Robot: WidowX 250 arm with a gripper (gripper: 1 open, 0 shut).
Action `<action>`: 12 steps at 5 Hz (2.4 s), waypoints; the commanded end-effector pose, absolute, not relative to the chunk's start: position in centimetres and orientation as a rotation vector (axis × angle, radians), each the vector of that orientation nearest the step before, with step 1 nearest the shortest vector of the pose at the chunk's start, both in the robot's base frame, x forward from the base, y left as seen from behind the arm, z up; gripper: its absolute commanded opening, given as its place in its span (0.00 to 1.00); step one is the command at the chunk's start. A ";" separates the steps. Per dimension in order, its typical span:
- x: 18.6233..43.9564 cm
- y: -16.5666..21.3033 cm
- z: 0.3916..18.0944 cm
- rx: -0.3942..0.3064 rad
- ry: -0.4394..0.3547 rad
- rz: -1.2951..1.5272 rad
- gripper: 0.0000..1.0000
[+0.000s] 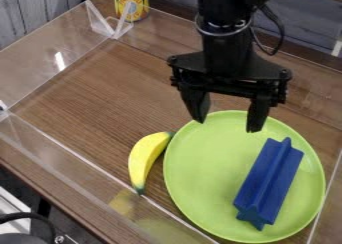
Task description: Put the blue object in the green plate
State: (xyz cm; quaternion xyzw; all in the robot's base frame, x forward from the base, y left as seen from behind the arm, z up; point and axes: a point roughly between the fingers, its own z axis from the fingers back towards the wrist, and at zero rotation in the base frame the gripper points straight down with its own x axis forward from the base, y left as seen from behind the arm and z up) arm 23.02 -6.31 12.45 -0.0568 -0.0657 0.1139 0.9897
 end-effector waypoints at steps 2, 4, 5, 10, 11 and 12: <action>25.1 -5.5 13.4 -0.118 -0.173 0.259 1.00; 27.4 -3.5 13.2 -0.107 -0.190 0.245 1.00; 27.4 -3.5 12.1 -0.103 -0.177 0.252 1.00; 30.1 -2.1 10.6 -0.109 -0.199 0.147 1.00; 31.0 -2.3 11.6 -0.111 -0.213 0.122 1.00; 30.7 -2.1 12.3 -0.107 -0.191 0.166 1.00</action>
